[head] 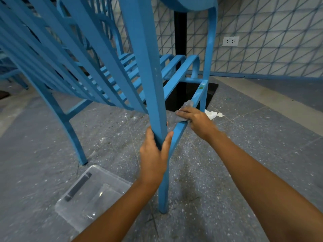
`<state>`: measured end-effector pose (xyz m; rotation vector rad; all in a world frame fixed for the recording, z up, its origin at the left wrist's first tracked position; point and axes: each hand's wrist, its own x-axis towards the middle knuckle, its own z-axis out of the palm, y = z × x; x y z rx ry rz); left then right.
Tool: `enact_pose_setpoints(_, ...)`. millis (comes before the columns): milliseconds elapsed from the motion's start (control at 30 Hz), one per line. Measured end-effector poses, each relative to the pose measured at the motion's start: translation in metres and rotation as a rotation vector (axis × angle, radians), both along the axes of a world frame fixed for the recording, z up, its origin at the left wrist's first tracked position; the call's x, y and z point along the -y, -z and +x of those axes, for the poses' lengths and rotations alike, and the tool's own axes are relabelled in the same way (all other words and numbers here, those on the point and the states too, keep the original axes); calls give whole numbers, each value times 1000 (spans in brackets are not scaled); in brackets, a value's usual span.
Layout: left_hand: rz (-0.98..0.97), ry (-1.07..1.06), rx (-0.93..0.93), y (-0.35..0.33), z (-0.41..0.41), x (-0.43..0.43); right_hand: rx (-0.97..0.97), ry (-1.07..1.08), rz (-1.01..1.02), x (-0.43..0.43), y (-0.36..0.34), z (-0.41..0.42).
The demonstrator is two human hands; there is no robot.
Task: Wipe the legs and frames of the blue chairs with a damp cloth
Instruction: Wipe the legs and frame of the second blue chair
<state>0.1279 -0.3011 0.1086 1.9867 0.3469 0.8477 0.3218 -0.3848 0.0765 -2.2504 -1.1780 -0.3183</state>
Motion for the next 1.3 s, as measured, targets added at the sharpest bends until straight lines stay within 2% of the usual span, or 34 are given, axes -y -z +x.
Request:
enact_pose_setpoints(400,-14,21,-43,-6,-1,2,-49,59,-82,-3,-5,34)
enact_pose_setpoints(633,-63,40,5,-10,-1,7,-29,94,145,-1,-8,30)
enact_pose_setpoints(800,-66,33,14,-7,0,6,-17,32,82,3,-2,31)
enact_pose_setpoints(1300,-78,16,-68,-14,-3,8,-26,34,6,1,0,56)
